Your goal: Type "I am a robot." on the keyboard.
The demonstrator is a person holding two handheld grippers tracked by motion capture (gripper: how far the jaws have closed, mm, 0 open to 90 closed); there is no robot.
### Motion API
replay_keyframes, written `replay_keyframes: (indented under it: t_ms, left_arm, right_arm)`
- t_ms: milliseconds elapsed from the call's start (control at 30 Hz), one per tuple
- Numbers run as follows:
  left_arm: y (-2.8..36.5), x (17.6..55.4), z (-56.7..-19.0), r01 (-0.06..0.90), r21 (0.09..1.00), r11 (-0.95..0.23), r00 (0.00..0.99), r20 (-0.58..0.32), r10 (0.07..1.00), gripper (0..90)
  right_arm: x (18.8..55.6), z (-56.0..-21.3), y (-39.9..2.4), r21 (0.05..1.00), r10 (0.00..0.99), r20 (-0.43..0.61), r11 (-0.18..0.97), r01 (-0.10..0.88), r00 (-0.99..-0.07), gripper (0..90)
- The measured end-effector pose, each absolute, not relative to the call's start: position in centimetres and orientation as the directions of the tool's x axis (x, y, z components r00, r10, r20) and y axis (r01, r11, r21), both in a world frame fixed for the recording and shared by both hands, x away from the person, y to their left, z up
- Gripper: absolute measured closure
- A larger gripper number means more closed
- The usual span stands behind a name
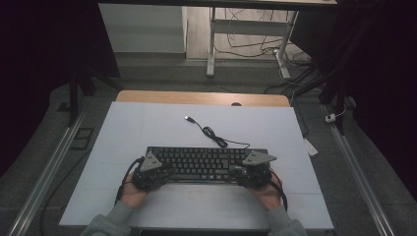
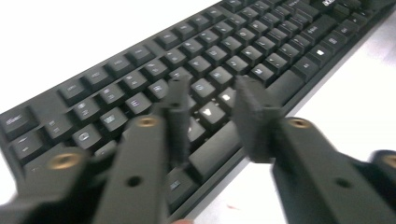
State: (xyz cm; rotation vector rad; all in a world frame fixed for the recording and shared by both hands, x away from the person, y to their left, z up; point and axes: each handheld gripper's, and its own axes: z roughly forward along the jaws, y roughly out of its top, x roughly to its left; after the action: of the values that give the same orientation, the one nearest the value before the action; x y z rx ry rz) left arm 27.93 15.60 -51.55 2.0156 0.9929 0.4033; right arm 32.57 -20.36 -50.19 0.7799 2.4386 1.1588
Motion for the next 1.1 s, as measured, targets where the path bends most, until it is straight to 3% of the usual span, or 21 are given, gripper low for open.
replay_keyframes:
  t_ms: [133,367,1100]
  left_arm:
    - [16.9,28.0,-51.6,0.518,0.791,-0.327,0.612,-0.075,0.787,52.6]
    - [18.5,28.3,-51.8,0.555,0.774,-0.305,0.581,-0.098,0.808,44.4]
    - [18.7,28.5,-52.0,0.567,0.763,-0.309,0.568,-0.092,0.818,40.1]
  right_arm:
    - [32.5,-50.2,-20.4,0.791,0.6,-0.056,0.515,0.331,-0.798,48.5]
    - [32.5,-50.2,-20.3,0.79,0.595,-0.059,0.518,0.327,-0.802,48.4]
    - [32.6,-50.2,-20.4,0.788,0.596,-0.063,0.522,0.326,-0.801,48.3]
